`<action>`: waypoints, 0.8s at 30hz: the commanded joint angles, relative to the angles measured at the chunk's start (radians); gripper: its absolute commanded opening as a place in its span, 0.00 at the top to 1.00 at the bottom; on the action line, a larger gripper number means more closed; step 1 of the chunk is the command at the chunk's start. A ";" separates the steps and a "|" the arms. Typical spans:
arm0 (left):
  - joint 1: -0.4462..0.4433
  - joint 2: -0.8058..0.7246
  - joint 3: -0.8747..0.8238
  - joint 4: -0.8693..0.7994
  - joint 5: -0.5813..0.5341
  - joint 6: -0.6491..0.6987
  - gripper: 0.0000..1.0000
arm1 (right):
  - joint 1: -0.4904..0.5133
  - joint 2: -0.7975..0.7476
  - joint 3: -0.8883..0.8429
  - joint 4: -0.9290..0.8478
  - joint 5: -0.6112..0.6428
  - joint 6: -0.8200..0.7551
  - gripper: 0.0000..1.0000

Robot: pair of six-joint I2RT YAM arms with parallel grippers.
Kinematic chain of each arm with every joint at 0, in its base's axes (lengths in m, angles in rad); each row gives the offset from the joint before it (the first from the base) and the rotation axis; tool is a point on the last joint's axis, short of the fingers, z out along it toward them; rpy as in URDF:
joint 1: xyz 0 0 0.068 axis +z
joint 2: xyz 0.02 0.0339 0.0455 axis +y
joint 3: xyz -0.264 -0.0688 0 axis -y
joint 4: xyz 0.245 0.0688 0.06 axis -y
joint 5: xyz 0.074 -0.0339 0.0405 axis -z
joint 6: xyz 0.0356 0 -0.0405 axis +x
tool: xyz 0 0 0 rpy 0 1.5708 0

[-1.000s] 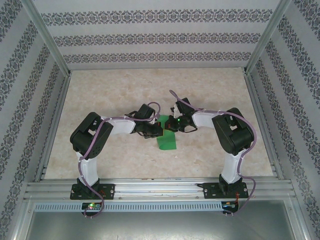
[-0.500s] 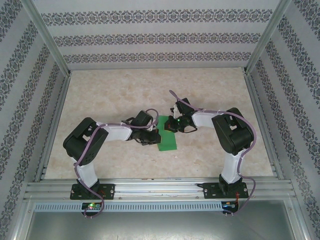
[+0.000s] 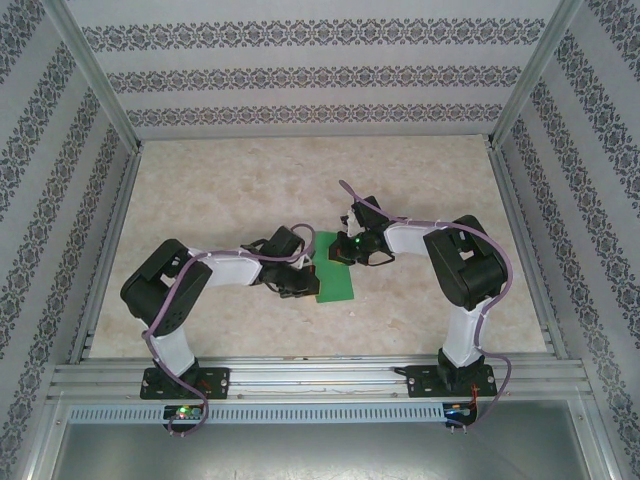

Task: Fold a paper plane with a square sheet of paper (fold left side to right side)
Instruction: First fold the square sheet of paper in half at the center of the table.

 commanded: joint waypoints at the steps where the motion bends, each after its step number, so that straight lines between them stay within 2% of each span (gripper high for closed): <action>1: -0.042 0.001 -0.061 -0.197 0.047 0.007 0.98 | -0.020 0.056 -0.036 -0.074 0.123 -0.007 1.00; 24: -0.085 -0.044 -0.104 -0.203 0.022 -0.027 0.99 | -0.017 0.058 -0.042 -0.076 0.126 -0.008 1.00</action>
